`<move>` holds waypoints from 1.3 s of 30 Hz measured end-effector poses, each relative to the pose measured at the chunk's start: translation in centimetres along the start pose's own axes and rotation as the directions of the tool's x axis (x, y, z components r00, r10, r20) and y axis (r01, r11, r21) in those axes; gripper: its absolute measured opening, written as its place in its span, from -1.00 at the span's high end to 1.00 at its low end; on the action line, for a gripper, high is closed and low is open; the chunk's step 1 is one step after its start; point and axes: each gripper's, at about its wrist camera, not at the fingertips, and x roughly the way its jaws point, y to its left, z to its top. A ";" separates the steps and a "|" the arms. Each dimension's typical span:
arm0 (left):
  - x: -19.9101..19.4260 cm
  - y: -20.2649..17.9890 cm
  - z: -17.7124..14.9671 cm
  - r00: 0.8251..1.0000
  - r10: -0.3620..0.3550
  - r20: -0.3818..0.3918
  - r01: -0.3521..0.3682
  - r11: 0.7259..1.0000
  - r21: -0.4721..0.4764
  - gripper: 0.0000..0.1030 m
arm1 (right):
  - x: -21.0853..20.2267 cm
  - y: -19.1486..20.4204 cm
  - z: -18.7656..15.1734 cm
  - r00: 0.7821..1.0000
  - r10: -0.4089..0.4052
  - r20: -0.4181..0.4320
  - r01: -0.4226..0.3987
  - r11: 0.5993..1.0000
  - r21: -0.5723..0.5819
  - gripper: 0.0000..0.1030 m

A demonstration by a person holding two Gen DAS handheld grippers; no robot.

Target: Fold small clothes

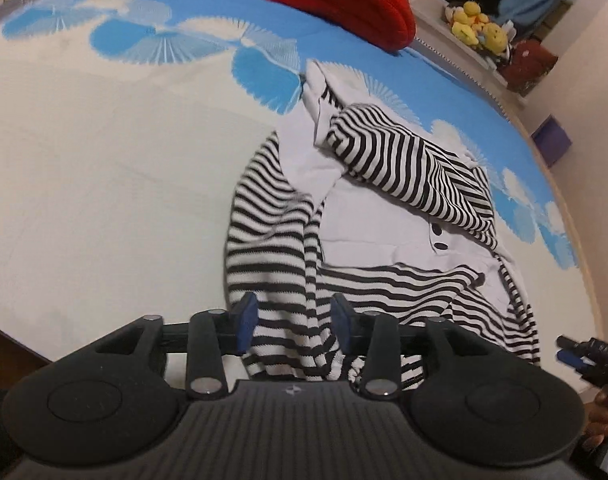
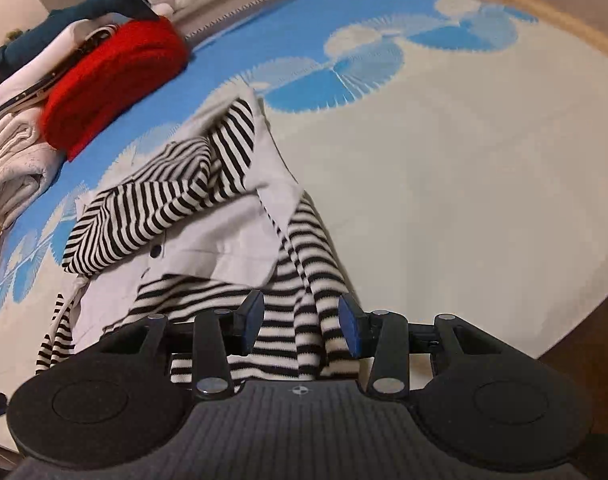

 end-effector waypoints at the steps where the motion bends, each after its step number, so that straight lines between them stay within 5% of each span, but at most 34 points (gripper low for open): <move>1: 0.9 0.5 -0.3 0.999 0.017 -0.035 -0.018 1.000 -0.022 0.04 | 0.2 -0.1 0.0 1.000 -0.004 -0.011 0.004 1.000 -0.001 0.16; 3: 2.2 0.8 -0.2 0.996 0.007 -0.088 -0.013 0.998 -0.065 -0.01 | 0.7 0.5 -0.4 1.000 -0.011 -0.019 0.011 1.000 -0.011 0.16; 6: 3.4 1.0 -0.1 0.994 -0.003 -0.109 -0.006 0.997 -0.078 -0.35 | 2.5 0.9 -0.2 0.998 -0.028 -0.051 0.026 0.999 -0.037 0.14; 17: 6.8 1.4 -0.9 0.981 0.028 -0.194 -0.061 0.985 -0.163 -0.33 | 6.0 -0.3 -1.7 0.974 -0.110 -0.200 0.117 0.993 0.025 0.07; 20: 7.3 1.2 -1.3 0.978 0.055 -0.200 -0.085 0.986 -0.142 -0.18 | 6.5 0.0 -2.3 0.968 -0.116 -0.223 0.123 0.992 0.015 0.06; 22: 7.3 1.1 -1.4 0.979 0.058 -0.195 -0.082 0.990 -0.115 0.58 | 6.5 0.0 -2.7 0.966 -0.126 -0.225 0.130 0.992 0.003 0.06; 24: 6.8 1.2 -1.4 0.982 0.029 -0.185 -0.052 0.991 -0.121 0.83 | 6.4 0.2 -2.8 0.967 -0.124 -0.224 0.127 0.992 -0.004 0.06; 25: 6.4 1.2 -1.4 0.985 0.028 -0.172 -0.049 0.992 -0.116 0.85 | 6.3 0.2 -2.9 0.967 -0.117 -0.226 0.119 0.993 -0.003 0.12; 26: 5.7 1.2 -1.3 0.988 0.027 -0.151 -0.044 0.993 -0.112 0.85 | 6.1 0.2 -2.8 0.968 -0.108 -0.227 0.111 0.994 0.000 0.63; 27: 4.8 1.3 -1.3 0.992 0.018 -0.128 -0.033 0.992 -0.119 0.86 | 5.7 0.1 -2.8 0.973 -0.083 -0.215 0.087 0.996 0.009 0.93; 32: 2.3 2.2 -1.5 0.996 -0.028 -0.084 0.015 0.988 -0.153 0.85 | 2.4 0.1 -1.9 0.994 -0.001 -0.108 0.007 0.999 0.049 0.93; 36: 4.6 2.6 -1.9 0.983 -0.019 -0.182 -0.011 0.987 -0.162 0.72 | 3.7 -0.4 -2.7 0.980 -0.052 -0.192 0.060 0.998 0.036 0.90; 39: 5.0 2.7 -1.6 0.981 0.006 -0.194 -0.038 0.986 -0.161 0.46 | 4.9 -0.1 -2.9 0.972 -0.082 -0.221 0.087 0.996 0.012 0.66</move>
